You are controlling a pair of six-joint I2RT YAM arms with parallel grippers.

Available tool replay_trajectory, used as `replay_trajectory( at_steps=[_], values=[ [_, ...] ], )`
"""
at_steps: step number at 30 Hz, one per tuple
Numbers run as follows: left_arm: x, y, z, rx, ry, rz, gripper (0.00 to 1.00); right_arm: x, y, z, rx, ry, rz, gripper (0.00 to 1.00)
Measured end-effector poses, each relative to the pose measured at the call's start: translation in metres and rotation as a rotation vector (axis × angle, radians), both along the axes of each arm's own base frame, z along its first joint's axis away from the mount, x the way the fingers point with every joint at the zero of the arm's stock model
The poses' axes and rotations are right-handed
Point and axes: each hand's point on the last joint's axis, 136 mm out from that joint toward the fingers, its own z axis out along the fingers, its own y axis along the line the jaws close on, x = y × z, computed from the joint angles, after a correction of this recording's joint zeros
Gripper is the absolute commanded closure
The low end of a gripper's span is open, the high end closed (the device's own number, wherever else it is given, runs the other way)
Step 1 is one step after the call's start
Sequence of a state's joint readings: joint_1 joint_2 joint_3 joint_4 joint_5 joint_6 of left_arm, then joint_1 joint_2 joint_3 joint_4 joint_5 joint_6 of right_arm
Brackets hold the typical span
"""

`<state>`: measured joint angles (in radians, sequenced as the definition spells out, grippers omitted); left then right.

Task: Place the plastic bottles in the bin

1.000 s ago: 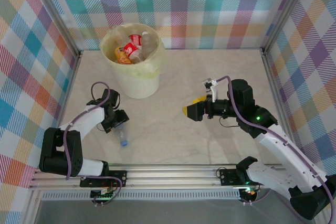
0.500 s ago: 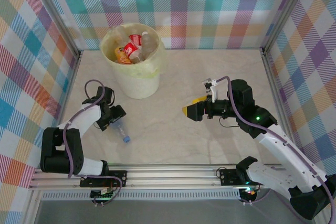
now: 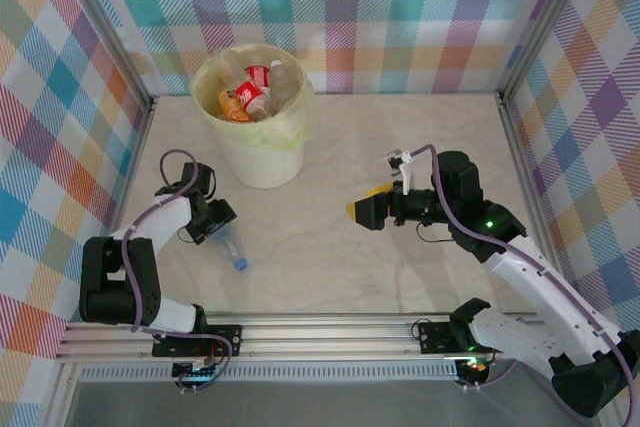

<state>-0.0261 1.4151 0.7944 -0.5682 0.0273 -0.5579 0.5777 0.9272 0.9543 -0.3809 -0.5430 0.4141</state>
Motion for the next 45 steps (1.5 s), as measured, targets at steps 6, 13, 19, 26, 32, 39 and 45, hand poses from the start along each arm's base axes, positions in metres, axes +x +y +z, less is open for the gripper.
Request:
replay_trajectory(
  at_steps=[6, 13, 19, 26, 32, 39, 45],
  values=[
    [0.006, -0.015, 0.043, -0.090, -0.168, -0.027, 0.35, 0.002, 0.006, -0.004, 0.008, 0.023, 0.003, 0.00],
    [0.005, -0.032, 0.111, -0.180, -0.346, -0.082, 0.35, 0.003, 0.012, -0.006, 0.013, 0.037, 0.013, 0.00],
    [0.018, -0.045, 0.187, -0.243, -0.483, -0.134, 0.35, 0.000, 0.015, 0.002, 0.030, 0.021, 0.030, 0.00],
    [0.033, -0.051, 0.278, -0.263, -0.625, -0.182, 0.33, 0.006, 0.010, 0.034, 0.068, -0.081, -0.017, 0.00],
    [0.062, -0.052, 0.323, -0.262, -0.669, -0.188, 0.32, 0.011, 0.003, 0.055, 0.085, -0.166, -0.068, 0.00],
    [0.111, -0.048, 0.353, -0.280, -0.696, -0.144, 0.32, 0.014, 0.001, 0.057, 0.084, -0.178, -0.088, 0.00],
    [0.147, -0.043, 0.341, -0.325, -0.658, -0.051, 0.33, 0.012, -0.003, 0.061, 0.090, -0.194, -0.102, 0.00]
  ],
)
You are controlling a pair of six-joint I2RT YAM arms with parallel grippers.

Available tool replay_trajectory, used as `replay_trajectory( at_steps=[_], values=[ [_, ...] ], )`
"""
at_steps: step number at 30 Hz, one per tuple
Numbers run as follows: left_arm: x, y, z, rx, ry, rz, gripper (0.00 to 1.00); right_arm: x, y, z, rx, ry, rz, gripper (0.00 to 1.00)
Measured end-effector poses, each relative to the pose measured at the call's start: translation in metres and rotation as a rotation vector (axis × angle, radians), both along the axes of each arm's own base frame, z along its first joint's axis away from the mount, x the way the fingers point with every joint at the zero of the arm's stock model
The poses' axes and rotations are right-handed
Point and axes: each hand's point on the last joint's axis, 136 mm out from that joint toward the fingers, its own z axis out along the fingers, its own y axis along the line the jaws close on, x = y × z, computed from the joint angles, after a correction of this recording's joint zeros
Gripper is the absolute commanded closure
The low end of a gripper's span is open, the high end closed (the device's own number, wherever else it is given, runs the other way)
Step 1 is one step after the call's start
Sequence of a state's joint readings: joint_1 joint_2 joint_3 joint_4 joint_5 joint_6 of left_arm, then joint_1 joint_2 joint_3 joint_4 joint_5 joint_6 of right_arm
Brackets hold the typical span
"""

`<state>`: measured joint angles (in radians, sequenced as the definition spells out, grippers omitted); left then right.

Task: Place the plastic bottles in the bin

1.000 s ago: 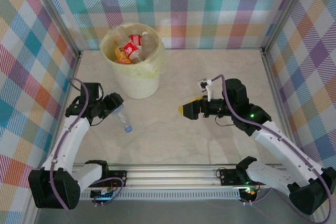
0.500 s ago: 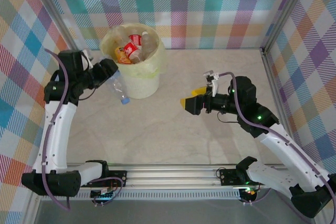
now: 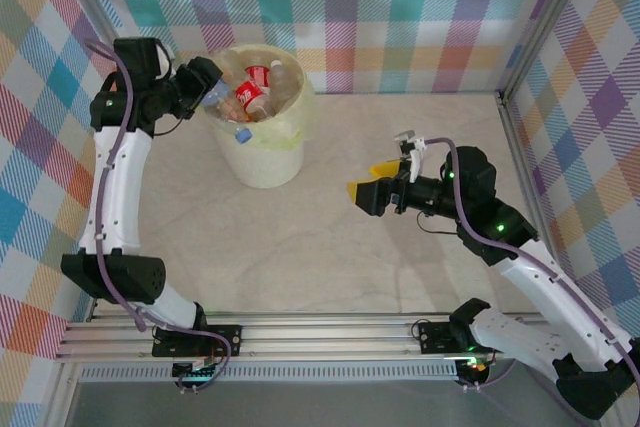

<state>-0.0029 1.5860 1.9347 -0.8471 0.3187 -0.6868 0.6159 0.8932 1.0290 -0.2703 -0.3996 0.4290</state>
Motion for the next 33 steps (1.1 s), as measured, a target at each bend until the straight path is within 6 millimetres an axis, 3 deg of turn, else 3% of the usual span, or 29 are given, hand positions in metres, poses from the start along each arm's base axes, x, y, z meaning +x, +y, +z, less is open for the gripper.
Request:
replay_trajectory(
  at_steps=[4, 11, 21, 28, 33],
  values=[
    [0.021, 0.003, -0.014, -0.047, 0.030, 0.053, 0.33, -0.001, -0.001, 0.001, 0.003, -0.004, -0.003, 0.00],
    [0.047, 0.005, -0.022, -0.101, 0.036, 0.104, 0.32, -0.001, -0.002, 0.003, 0.004, -0.008, -0.007, 0.00],
    [0.058, 0.007, -0.034, -0.102, 0.055, 0.119, 0.21, -0.001, -0.003, 0.004, 0.006, -0.012, -0.015, 0.00],
    [0.055, 0.014, -0.010, -0.029, 0.010, 0.119, 0.15, -0.001, -0.003, 0.003, 0.005, -0.011, -0.015, 0.00],
    [0.048, 0.032, 0.006, 0.056, -0.019, 0.153, 0.13, -0.001, -0.005, 0.003, 0.003, -0.012, -0.024, 0.00]
  ],
)
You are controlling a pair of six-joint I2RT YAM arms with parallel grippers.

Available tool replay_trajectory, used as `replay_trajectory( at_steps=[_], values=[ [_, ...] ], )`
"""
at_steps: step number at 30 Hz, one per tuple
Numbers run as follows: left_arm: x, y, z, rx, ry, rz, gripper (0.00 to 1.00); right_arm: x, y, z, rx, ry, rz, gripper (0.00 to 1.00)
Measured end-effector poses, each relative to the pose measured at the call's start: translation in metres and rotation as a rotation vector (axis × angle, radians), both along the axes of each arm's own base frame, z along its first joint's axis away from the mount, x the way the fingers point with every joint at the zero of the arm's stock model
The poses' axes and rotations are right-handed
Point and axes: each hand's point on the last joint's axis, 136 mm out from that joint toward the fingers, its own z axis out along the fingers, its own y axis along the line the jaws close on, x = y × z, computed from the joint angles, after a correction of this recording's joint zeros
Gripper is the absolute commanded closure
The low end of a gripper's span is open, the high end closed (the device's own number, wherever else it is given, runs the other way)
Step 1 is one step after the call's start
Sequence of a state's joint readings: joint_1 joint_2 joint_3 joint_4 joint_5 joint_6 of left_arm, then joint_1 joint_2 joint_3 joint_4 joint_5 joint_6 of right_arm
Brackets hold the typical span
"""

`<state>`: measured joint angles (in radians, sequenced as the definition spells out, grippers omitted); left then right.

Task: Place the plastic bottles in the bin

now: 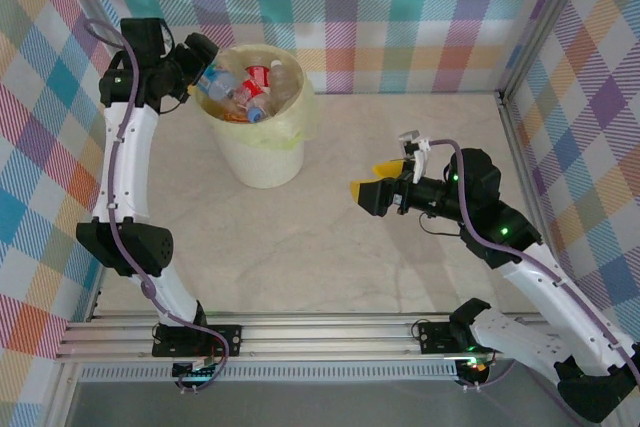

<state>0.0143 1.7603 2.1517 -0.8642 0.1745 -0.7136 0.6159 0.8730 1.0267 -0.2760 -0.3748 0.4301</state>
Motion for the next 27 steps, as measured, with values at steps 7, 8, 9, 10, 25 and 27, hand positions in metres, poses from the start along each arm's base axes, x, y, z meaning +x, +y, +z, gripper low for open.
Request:
replay_trajectory(
  at_steps=[7, 8, 9, 10, 25, 27],
  values=[
    [-0.008, 0.038, -0.010, 0.076, 0.047, 0.058, 0.24, -0.001, -0.001, -0.002, -0.003, 0.008, -0.001, 0.00],
    [-0.009, 0.039, -0.008, 0.079, 0.042, 0.048, 0.28, -0.001, -0.001, -0.002, -0.003, 0.009, -0.001, 0.00],
    [-0.010, 0.037, -0.006, 0.084, 0.038, 0.031, 0.30, -0.001, -0.001, -0.002, -0.004, 0.009, -0.001, 0.00],
    [-0.011, 0.035, -0.004, 0.088, 0.034, 0.014, 0.32, -0.001, -0.001, -0.003, -0.004, 0.010, -0.001, 0.00],
    [-0.029, -0.015, -0.011, 0.147, 0.051, -0.267, 0.35, 0.001, 0.001, -0.010, -0.006, 0.042, -0.004, 0.00],
    [-0.031, -0.029, -0.013, 0.154, 0.058, -0.303, 0.36, 0.002, 0.001, -0.012, -0.008, 0.051, -0.005, 0.00]
  ],
)
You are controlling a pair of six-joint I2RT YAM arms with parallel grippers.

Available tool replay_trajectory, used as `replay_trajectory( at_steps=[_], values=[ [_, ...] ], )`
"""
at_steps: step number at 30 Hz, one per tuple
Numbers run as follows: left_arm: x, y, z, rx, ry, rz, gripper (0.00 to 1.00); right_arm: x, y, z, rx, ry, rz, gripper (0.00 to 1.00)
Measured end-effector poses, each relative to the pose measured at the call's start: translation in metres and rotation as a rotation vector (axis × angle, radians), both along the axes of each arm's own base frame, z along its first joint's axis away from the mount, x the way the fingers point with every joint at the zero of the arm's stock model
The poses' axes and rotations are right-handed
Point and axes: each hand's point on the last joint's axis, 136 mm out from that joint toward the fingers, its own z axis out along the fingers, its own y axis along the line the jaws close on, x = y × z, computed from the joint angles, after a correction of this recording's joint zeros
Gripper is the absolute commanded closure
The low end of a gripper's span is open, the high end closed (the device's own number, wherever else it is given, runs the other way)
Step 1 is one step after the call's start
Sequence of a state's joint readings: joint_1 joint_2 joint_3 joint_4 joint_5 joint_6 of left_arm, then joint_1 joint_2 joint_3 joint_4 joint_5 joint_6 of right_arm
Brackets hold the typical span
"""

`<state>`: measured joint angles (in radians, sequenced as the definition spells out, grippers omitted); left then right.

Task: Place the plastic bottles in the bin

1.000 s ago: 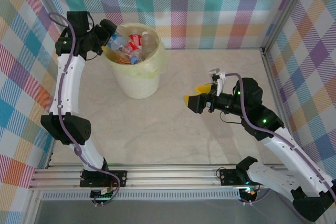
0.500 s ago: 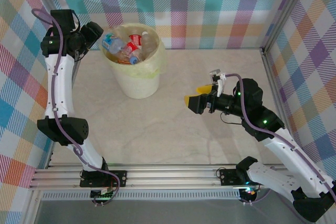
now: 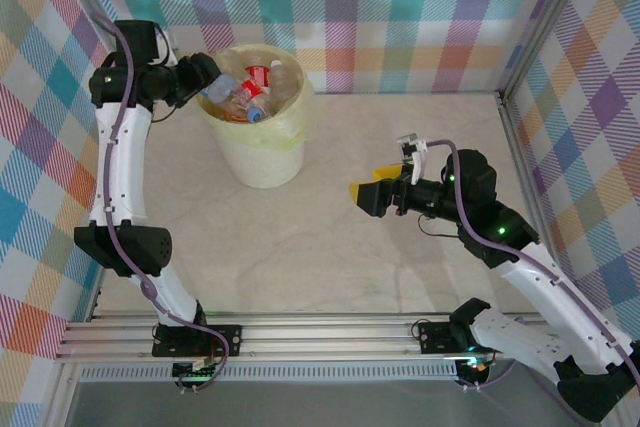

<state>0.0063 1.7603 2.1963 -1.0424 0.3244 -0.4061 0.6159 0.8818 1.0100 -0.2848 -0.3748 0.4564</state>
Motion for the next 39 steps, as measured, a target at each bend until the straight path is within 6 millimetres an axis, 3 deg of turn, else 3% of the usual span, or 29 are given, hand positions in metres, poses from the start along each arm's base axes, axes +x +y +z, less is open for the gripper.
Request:
replay_trajectory(
  at_steps=[9, 19, 28, 32, 36, 39],
  values=[
    [0.015, -0.025, -0.031, 0.022, 0.066, -0.050, 0.38, 0.001, 0.001, -0.002, -0.003, 0.005, 0.000, 0.00],
    [0.013, -0.026, -0.024, 0.063, 0.045, -0.046, 0.41, 0.004, 0.003, -0.006, -0.010, 0.020, 0.000, 0.00],
    [0.004, -0.013, -0.008, 0.131, 0.013, -0.030, 0.20, 0.004, 0.003, -0.006, -0.012, 0.020, -0.002, 0.00],
    [-0.009, -0.013, 0.007, 0.147, -0.035, -0.052, 0.00, 0.006, -0.001, -0.012, -0.041, 0.021, -0.025, 0.00],
    [-0.043, -0.019, 0.025, 0.140, -0.109, -0.109, 0.00, 0.009, -0.010, -0.019, -0.089, 0.006, -0.072, 0.00],
    [-0.074, -0.023, 0.028, 0.136, -0.168, -0.144, 0.00, 0.012, -0.020, -0.021, -0.125, -0.021, -0.119, 0.00]
  ],
)
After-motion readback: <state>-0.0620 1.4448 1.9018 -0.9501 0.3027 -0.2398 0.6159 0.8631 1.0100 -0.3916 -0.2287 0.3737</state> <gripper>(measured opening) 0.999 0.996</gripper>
